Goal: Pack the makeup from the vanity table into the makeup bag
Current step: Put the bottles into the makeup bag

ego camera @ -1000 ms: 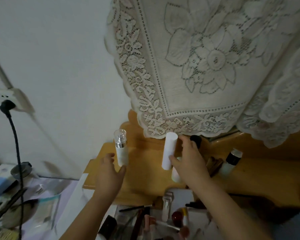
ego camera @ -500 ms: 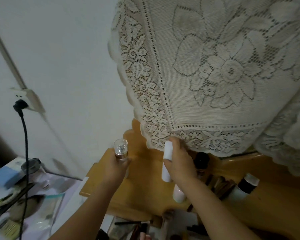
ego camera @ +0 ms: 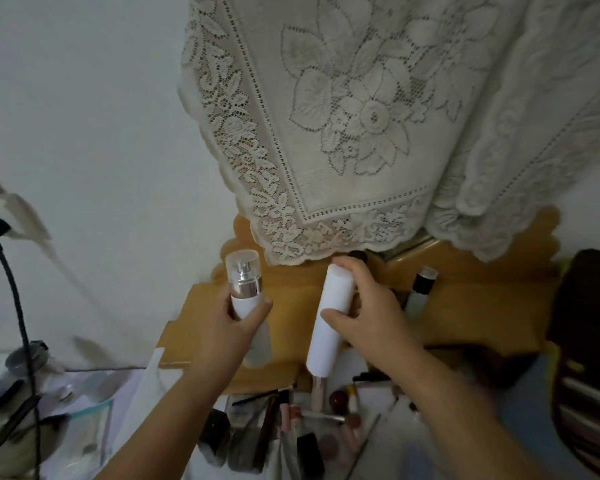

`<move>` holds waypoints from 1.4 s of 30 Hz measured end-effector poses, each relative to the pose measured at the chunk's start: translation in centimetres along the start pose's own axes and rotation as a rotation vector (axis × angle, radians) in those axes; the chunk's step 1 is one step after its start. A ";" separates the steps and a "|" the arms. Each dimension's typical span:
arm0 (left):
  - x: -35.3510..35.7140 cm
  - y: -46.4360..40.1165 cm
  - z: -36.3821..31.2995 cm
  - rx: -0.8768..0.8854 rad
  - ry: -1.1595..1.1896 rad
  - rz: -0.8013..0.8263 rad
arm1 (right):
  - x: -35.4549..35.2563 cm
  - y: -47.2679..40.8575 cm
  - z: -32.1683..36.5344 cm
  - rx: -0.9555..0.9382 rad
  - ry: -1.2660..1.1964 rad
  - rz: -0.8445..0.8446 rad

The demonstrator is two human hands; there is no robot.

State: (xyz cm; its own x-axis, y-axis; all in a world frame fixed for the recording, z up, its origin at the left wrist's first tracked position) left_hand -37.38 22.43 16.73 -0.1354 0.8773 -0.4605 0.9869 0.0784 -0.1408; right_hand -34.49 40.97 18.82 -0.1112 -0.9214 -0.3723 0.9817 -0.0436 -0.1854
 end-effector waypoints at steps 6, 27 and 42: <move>2.8 5.4 -0.6 0.076 0.033 0.268 | -1.6 8.8 -1.1 0.102 0.062 -0.114; 23.9 20.0 -12.0 0.277 0.076 0.696 | -21.2 26.7 -6.3 0.302 0.274 -0.473; 34.5 23.1 -18.3 0.233 0.109 0.608 | -35.4 28.6 -10.9 0.238 0.188 -0.703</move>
State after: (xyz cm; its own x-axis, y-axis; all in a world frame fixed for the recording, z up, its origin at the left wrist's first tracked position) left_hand -17.66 63.18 13.63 0.4619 0.7768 -0.4280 0.8383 -0.5400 -0.0755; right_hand -4.19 76.59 16.76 -0.7255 -0.5660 -0.3916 0.6748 -0.6969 -0.2428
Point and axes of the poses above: each hand's wrist, its own y-axis away from the middle knuckle, its own x-axis out of the palm, z = x × y, the point moved 4 cm from there along -y, towards the middle knuckle, and after that the axes turned 12 degrees about -y, right-handed, at the moved point
